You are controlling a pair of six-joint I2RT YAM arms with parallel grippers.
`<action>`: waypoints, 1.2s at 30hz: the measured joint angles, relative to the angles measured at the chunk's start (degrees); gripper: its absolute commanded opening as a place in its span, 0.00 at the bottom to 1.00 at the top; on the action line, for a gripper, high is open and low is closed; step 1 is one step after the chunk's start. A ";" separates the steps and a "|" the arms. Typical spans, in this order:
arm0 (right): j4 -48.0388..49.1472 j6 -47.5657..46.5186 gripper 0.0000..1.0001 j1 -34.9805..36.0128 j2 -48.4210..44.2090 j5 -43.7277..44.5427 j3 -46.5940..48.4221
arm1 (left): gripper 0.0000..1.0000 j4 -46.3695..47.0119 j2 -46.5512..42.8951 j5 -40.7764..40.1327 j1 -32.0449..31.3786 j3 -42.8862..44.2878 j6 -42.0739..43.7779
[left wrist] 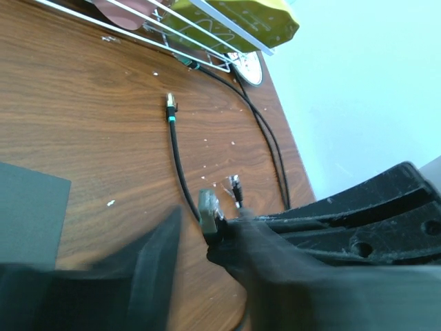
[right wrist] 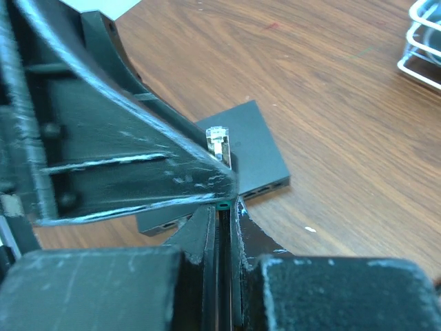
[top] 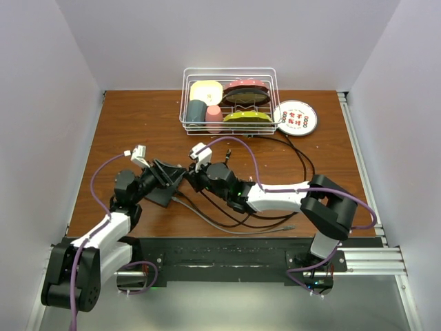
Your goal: Insert the plug into the switch port
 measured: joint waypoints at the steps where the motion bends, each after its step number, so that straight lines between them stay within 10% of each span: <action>1: 0.04 -0.24 0.00 -0.09 -0.04 0.48 -0.22 | 0.70 -0.76 -0.02 -0.24 0.00 0.26 0.50; 20: -9.55 -9.44 0.00 -2.34 -1.03 -4.70 -0.37 | 0.75 -23.89 6.58 -14.95 5.01 15.19 15.72; 36: -21.86 -11.96 0.00 -3.89 5.05 -16.06 5.31 | 0.65 -23.04 18.34 -19.91 6.29 13.90 18.69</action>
